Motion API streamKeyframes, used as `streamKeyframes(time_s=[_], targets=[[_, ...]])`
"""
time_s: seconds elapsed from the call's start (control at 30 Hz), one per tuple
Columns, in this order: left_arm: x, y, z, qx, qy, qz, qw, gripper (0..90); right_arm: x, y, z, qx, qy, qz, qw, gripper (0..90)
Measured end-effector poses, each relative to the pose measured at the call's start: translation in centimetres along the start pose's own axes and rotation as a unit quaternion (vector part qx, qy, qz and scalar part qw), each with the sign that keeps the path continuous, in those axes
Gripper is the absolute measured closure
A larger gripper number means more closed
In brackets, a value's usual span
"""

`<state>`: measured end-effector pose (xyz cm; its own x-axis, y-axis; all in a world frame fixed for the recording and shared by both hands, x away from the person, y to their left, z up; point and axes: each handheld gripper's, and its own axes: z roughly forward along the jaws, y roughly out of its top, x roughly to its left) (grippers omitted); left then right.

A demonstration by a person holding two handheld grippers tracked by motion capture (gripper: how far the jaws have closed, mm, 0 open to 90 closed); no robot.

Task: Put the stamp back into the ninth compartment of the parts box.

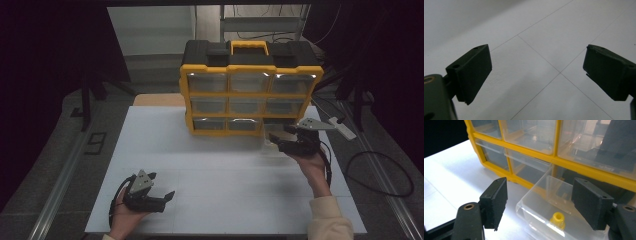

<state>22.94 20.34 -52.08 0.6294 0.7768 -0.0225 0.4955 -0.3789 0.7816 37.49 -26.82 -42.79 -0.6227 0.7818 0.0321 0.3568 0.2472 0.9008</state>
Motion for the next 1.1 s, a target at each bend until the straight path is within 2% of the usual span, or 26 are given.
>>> streamKeyframes(time_s=[0.23,0.47,0.67,0.83,1.0,1.1], targets=[[0.0,0.0,0.0,-0.002,0.0,0.001,1.0,8.5,1.4,-0.2,-1.2,-0.008,0.016,0.001,0.9998,30.6],[0.0,0.0,-0.1,-0.004,-0.001,-0.001,1.0,8.6,3.1,-1.7,-2.1,0.011,0.033,-0.005,0.9994,30.6],[0.0,0.0,-0.1,-0.005,-0.003,-0.001,1.0,8.5,4.1,-4.2,-3.4,0.016,0.047,-0.012,0.9987,30.4],[0.0,0.1,-0.1,-0.003,-0.002,0.001,1.0,8.5,4.3,-6.7,-4.5,0.017,0.065,-0.005,0.9977,29.9],[0.0,0.1,0.0,-0.003,-0.002,0.002,1.0,8.5,4.3,-8.6,-5.5,0.011,0.07,-0.003,0.9975,29.7],[0.0,0.1,0.0,-0.003,-0.001,0.003,1.0,8.5,4.2,-9.6,-5.9,0.024,0.065,-0.004,0.9976,29.6]])
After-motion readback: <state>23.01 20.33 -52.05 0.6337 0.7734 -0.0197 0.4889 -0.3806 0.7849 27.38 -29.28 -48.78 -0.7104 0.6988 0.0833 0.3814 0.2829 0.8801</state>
